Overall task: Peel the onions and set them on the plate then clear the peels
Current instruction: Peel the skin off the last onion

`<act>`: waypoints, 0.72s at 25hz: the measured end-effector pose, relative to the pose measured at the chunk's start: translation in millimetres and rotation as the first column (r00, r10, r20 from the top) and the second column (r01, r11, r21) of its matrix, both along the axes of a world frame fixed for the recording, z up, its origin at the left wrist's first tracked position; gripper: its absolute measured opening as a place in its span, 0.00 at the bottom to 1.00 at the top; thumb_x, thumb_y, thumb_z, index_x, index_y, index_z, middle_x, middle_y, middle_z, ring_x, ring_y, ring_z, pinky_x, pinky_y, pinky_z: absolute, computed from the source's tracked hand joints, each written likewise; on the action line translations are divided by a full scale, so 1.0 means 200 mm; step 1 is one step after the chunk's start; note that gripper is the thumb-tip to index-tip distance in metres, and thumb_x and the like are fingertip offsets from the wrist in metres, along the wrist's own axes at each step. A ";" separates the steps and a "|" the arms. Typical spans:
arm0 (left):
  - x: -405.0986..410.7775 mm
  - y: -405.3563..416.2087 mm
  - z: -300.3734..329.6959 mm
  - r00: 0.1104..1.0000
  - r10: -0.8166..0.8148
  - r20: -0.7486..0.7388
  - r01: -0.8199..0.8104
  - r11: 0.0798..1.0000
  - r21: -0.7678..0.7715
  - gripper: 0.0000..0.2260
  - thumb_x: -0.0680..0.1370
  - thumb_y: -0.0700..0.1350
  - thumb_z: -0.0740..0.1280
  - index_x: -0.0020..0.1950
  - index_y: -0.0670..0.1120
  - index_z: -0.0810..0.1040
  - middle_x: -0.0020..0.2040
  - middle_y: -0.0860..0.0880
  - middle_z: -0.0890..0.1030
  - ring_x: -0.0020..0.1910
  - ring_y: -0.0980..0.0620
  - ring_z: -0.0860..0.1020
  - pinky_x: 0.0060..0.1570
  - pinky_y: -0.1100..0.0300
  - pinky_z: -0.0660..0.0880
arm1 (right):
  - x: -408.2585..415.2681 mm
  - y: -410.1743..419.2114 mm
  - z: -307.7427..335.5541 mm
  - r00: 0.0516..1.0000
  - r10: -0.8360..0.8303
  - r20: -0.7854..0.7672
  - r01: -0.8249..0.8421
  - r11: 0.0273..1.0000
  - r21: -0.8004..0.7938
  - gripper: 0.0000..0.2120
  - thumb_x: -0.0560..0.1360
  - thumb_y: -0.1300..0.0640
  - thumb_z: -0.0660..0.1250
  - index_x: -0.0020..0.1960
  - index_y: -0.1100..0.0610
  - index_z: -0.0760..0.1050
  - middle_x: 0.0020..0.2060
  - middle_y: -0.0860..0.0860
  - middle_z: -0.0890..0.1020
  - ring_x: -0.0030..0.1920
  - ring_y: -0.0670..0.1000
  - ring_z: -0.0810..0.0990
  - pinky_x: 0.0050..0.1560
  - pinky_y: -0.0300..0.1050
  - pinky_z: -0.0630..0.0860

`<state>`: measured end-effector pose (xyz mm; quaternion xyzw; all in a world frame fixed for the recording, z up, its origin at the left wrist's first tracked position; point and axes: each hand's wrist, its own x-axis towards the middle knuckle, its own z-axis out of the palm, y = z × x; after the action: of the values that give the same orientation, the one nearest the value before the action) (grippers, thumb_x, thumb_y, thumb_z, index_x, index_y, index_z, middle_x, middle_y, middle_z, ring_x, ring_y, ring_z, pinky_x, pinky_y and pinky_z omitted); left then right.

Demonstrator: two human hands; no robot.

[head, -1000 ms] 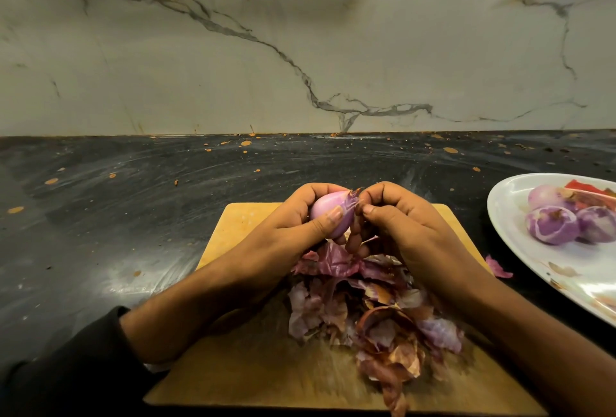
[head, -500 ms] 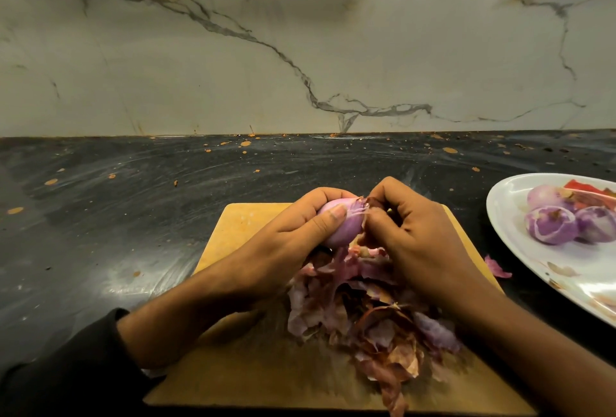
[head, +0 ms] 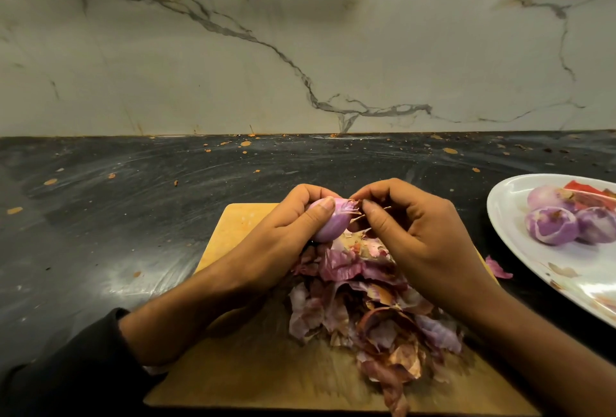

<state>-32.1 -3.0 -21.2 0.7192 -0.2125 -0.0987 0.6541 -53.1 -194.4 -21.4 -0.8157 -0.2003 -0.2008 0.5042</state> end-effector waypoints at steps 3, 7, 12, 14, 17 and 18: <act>0.00 0.00 -0.01 0.998 0.010 0.059 -0.012 0.999 0.049 0.15 0.79 0.52 0.60 0.60 0.46 0.75 0.52 0.48 0.81 0.48 0.55 0.80 0.49 0.59 0.78 | 0.01 -0.01 0.00 0.999 -0.020 0.049 0.021 0.999 -0.037 0.06 0.80 0.61 0.67 0.51 0.53 0.82 0.39 0.45 0.85 0.42 0.46 0.85 0.42 0.44 0.81; 0.00 0.01 -0.01 0.995 0.015 0.095 -0.022 0.997 0.080 0.14 0.81 0.55 0.61 0.61 0.48 0.76 0.54 0.49 0.81 0.52 0.51 0.80 0.52 0.55 0.79 | 0.01 -0.02 0.00 0.996 -0.021 0.090 0.029 0.995 -0.095 0.06 0.79 0.60 0.67 0.51 0.53 0.83 0.39 0.43 0.85 0.42 0.44 0.84 0.41 0.38 0.80; 0.00 0.00 -0.01 0.991 0.003 0.136 -0.020 0.993 0.120 0.14 0.81 0.53 0.61 0.61 0.48 0.75 0.55 0.49 0.81 0.55 0.49 0.80 0.55 0.50 0.79 | 0.01 -0.03 0.01 0.999 -0.008 0.051 0.014 0.994 -0.112 0.06 0.79 0.60 0.68 0.49 0.51 0.82 0.37 0.43 0.85 0.41 0.43 0.85 0.41 0.38 0.80; -0.01 0.00 0.00 0.987 0.000 0.161 -0.023 0.989 0.143 0.14 0.80 0.53 0.61 0.62 0.48 0.74 0.55 0.50 0.80 0.55 0.50 0.80 0.55 0.49 0.79 | 0.01 -0.03 0.01 0.999 -0.009 0.031 0.013 0.993 -0.121 0.07 0.79 0.61 0.68 0.48 0.52 0.83 0.36 0.44 0.85 0.39 0.43 0.85 0.39 0.39 0.80; -0.01 -0.01 0.00 0.981 0.002 0.195 -0.036 0.985 0.171 0.14 0.80 0.54 0.62 0.62 0.50 0.73 0.56 0.51 0.79 0.54 0.53 0.80 0.54 0.51 0.79 | 0.02 -0.04 0.01 1.000 -0.030 -0.001 0.030 0.993 -0.115 0.07 0.79 0.61 0.67 0.47 0.54 0.83 0.34 0.45 0.85 0.37 0.43 0.85 0.38 0.40 0.81; -0.02 -0.01 0.00 0.984 0.006 0.181 -0.036 0.986 0.164 0.15 0.79 0.54 0.62 0.62 0.50 0.73 0.56 0.52 0.79 0.54 0.54 0.80 0.54 0.51 0.80 | 0.02 -0.04 0.01 0.999 -0.032 -0.028 0.029 0.993 -0.113 0.07 0.80 0.61 0.67 0.46 0.54 0.82 0.34 0.46 0.85 0.36 0.43 0.85 0.37 0.41 0.81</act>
<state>-35.3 -4.4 -20.6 0.7793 -0.2541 -0.0440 0.5711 -48.7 -202.2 -20.3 -0.8487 -0.1914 -0.1849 0.4570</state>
